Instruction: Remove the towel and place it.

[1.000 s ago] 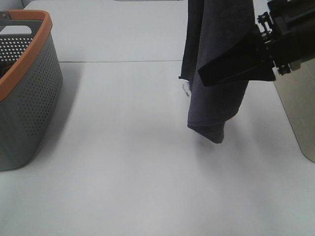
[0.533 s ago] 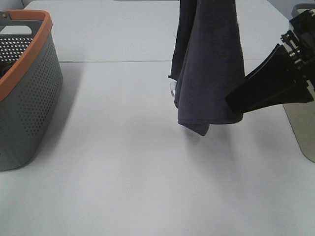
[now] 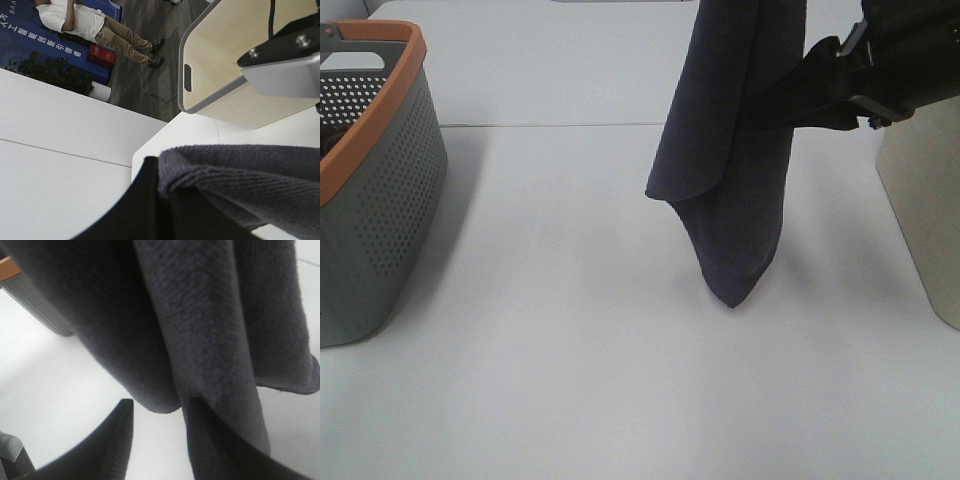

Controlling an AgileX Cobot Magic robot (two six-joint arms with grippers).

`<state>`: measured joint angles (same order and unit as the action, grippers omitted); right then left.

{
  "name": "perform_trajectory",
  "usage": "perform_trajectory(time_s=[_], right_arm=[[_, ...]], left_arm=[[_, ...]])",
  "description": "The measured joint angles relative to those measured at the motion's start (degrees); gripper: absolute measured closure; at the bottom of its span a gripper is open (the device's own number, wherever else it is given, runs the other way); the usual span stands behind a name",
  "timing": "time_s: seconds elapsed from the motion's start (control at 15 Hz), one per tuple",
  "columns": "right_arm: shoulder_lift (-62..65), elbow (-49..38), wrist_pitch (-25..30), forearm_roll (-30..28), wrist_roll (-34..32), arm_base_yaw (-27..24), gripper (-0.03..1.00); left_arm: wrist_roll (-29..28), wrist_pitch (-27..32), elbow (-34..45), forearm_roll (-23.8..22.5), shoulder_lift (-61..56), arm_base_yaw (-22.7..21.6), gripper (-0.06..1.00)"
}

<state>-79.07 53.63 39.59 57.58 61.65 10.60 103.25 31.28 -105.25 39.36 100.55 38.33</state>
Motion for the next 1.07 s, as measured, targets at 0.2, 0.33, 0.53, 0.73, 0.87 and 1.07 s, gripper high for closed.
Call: perform_trajectory(time_s=[0.2, 0.33, 0.53, 0.73, 0.87, 1.07], right_arm=[[-0.7, 0.0, -0.3, 0.4, 0.3, 0.0, 0.65], [-0.7, 0.0, 3.2, 2.1, 0.7, 0.0, 0.58], [-0.7, 0.0, 6.6, 5.0, 0.8, 0.1, 0.43], [-3.6, 0.0, 5.8, 6.0, 2.2, 0.1, 0.41], [-6.8, 0.0, 5.8, 6.3, 4.3, 0.1, 0.41], [-10.0, 0.0, 5.8, 10.4, 9.5, 0.1, 0.43]], left_arm=[[-0.7, 0.5, 0.0, 0.0, 0.1, 0.0, 0.94], [-0.9, 0.5, 0.0, 0.0, 0.1, 0.0, 0.94], [-0.9, 0.6, 0.0, 0.0, 0.1, 0.0, 0.94], [-0.9, 0.6, 0.0, 0.0, 0.1, 0.0, 0.94], [-0.9, 0.6, 0.0, 0.0, 0.1, 0.0, 0.94], [-0.9, 0.6, 0.0, 0.0, 0.1, 0.0, 0.94]])
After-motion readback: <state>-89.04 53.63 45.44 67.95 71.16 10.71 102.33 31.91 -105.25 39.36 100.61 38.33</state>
